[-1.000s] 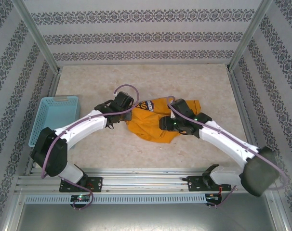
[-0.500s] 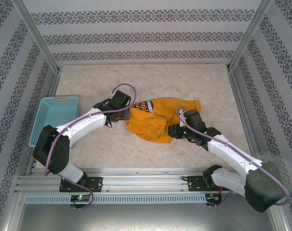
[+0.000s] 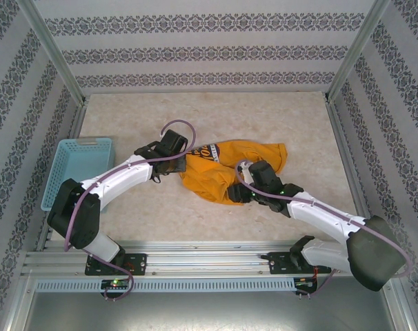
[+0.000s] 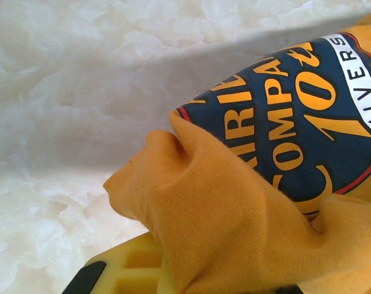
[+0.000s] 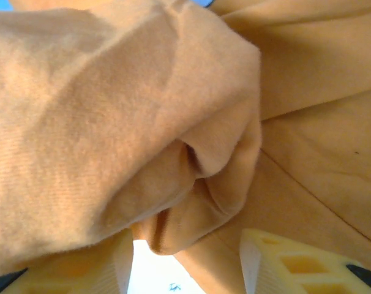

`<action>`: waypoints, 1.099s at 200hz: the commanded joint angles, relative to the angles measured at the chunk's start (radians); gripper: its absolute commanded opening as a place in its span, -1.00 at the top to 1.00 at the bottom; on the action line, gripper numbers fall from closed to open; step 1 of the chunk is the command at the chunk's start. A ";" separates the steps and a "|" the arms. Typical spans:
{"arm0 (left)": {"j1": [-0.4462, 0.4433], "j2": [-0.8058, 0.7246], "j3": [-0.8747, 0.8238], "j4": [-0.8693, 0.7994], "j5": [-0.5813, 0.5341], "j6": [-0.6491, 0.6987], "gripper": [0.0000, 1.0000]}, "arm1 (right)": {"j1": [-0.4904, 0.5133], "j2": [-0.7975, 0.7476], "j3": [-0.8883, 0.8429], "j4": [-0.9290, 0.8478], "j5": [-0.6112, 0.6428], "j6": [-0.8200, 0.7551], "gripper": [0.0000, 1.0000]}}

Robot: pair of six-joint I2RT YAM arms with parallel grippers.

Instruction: Fold the inside-out t-shirt

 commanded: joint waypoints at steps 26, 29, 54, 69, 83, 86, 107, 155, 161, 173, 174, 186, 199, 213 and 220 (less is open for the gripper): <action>0.009 0.015 0.019 0.010 0.009 -0.008 0.99 | 0.039 0.005 0.041 0.055 0.023 -0.028 -0.21; 0.008 0.013 0.019 0.010 0.009 -0.008 0.98 | 0.042 0.006 0.043 0.056 0.027 -0.029 -0.22; 0.008 0.012 0.021 0.010 0.010 -0.008 0.98 | 0.055 0.022 0.064 0.054 0.045 -0.031 -0.27; 0.009 0.014 0.022 0.012 0.010 -0.006 0.98 | 0.054 0.043 0.081 0.052 0.052 -0.036 -0.26; 0.008 0.012 0.021 0.012 0.012 -0.008 0.99 | 0.059 0.063 0.097 0.054 0.050 -0.035 -0.24; 0.009 0.012 0.021 0.012 0.012 -0.007 0.98 | 0.060 0.065 0.100 0.054 0.050 -0.035 -0.22; 0.008 0.012 0.019 0.010 0.009 -0.006 0.99 | 0.072 0.074 0.120 0.043 0.055 -0.037 0.05; 0.020 0.015 0.031 -0.011 -0.023 0.003 0.99 | 0.086 0.042 0.134 -0.076 0.129 -0.029 0.72; 0.023 0.017 0.033 -0.014 -0.026 0.001 1.00 | 0.091 0.029 0.137 -0.105 0.139 -0.025 0.74; 0.031 0.019 0.041 -0.020 -0.034 0.001 1.00 | 0.098 -0.003 0.148 -0.172 0.161 -0.018 0.79; 0.032 0.019 0.041 -0.020 -0.036 0.001 1.00 | 0.099 -0.006 0.150 -0.178 0.164 -0.017 0.79; 0.037 0.020 0.055 -0.026 -0.061 0.004 1.00 | 0.108 -0.047 0.171 -0.253 0.190 -0.004 0.85; 0.039 0.022 0.072 -0.037 -0.095 0.012 1.00 | 0.110 -0.088 0.209 -0.344 0.200 0.019 0.91; 0.038 0.020 0.089 -0.044 -0.125 0.021 1.00 | 0.115 -0.122 0.264 -0.445 0.197 0.050 0.98; 0.037 0.020 0.098 -0.046 -0.140 0.022 1.00 | 0.120 -0.133 0.294 -0.497 0.197 0.068 1.00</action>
